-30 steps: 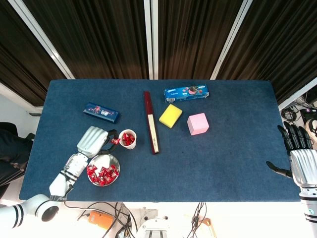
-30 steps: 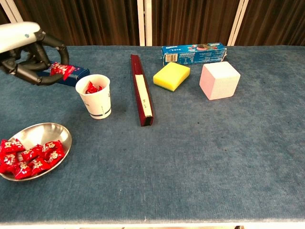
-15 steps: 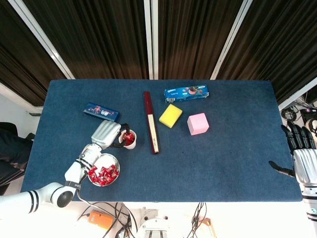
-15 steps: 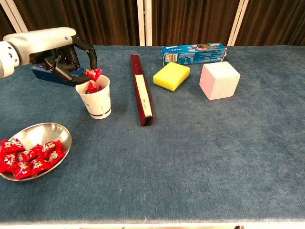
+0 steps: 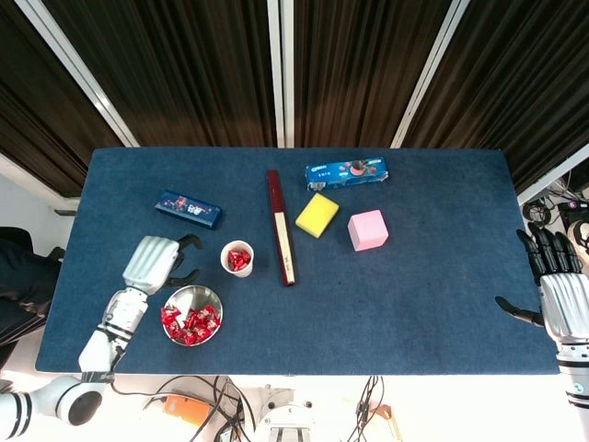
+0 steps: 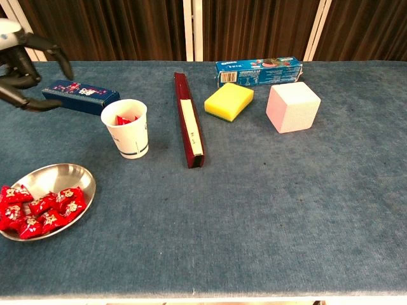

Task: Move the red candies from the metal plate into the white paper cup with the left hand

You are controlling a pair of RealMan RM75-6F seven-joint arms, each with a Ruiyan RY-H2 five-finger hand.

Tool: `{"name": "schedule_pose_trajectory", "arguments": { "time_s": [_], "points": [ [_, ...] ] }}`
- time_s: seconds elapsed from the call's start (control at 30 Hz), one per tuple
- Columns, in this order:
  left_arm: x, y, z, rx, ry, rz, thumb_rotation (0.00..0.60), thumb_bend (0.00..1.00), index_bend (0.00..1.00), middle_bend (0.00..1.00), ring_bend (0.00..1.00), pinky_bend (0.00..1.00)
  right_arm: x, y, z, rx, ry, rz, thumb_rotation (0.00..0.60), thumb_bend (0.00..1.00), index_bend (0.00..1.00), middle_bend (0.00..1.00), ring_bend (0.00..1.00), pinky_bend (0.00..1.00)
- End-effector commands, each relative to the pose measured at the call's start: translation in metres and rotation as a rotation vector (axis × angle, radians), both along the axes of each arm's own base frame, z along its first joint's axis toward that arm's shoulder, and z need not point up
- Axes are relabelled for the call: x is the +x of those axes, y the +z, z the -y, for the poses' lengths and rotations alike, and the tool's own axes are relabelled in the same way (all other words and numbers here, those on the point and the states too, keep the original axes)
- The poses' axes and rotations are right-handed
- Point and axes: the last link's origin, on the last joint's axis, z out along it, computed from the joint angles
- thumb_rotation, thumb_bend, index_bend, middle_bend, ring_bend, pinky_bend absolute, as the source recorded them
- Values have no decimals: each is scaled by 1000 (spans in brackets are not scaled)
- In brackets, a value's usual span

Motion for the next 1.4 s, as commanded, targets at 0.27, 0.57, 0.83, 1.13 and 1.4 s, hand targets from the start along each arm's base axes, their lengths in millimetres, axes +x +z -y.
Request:
{"name": "schedule_pose_trajectory", "arguments": {
  "time_s": [0.27, 0.57, 0.83, 1.13, 1.4],
  "points": [
    [-48, -15, 55, -38, 85, -133, 600, 168, 425, 966, 865, 744, 5, -3, 3, 12, 13, -6, 600, 164, 0, 62, 0, 12],
    [-54, -36, 68, -98, 97, -179, 600, 165, 438, 966, 865, 744, 7, -3, 1, 13, 12, -9, 600, 165, 0, 62, 0, 12],
    [-60, -43, 68, -117, 110, -223, 600, 190, 463, 966, 865, 744, 8, -3, 1, 14, 10, -13, 600, 164, 0, 62, 0, 12],
    [-66, -41, 66, -118, 128, -260, 599, 199, 466, 966, 865, 744, 7, -4, 1, 15, 6, -15, 600, 165, 0, 62, 0, 12],
    [-69, -45, 66, -143, 135, -271, 593, 214, 468, 966, 865, 744, 6, -4, 2, 14, 2, -14, 600, 165, 0, 63, 0, 12]
  ]
}}
